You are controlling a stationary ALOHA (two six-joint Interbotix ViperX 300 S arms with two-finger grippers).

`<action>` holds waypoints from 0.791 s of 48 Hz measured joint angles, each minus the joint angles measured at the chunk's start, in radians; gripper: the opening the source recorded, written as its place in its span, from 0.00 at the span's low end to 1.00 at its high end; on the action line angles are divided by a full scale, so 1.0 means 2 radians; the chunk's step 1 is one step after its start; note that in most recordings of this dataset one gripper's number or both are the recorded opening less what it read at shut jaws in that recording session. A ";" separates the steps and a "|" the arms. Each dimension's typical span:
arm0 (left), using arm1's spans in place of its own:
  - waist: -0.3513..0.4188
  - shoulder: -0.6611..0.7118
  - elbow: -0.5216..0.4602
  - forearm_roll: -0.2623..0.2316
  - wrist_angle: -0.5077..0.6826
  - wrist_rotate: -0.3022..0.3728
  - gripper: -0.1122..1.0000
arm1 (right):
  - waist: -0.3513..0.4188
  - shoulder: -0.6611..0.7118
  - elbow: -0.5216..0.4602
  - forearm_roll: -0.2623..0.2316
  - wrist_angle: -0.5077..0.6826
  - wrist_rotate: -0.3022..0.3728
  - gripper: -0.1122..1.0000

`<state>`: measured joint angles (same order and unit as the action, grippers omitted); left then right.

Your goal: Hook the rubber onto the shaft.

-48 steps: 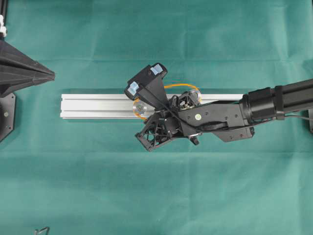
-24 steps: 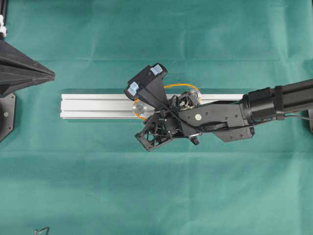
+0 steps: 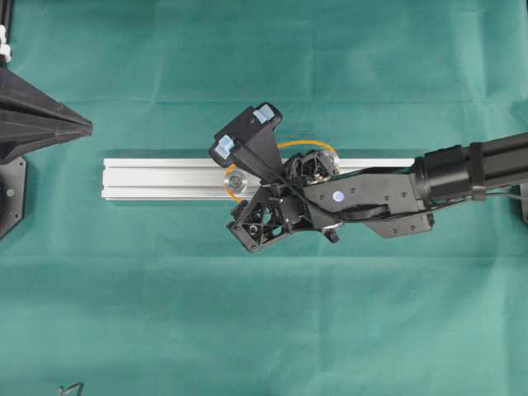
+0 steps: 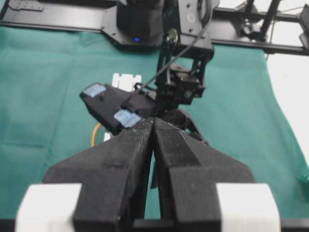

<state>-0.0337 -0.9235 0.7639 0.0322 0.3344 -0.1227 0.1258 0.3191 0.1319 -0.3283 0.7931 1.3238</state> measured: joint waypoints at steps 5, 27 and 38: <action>0.000 0.001 0.000 0.000 0.001 0.000 0.10 | 0.000 -0.004 0.000 -0.004 0.002 0.000 0.95; 0.000 0.001 0.000 0.000 0.001 0.000 0.10 | 0.000 -0.048 -0.001 -0.005 0.028 -0.027 0.95; 0.000 0.001 0.000 0.000 0.001 0.000 0.10 | 0.000 -0.097 -0.007 -0.005 0.071 -0.054 0.95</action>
<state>-0.0337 -0.9219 0.7639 0.0322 0.3359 -0.1227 0.1258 0.1243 0.1181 -0.3390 0.9342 1.2164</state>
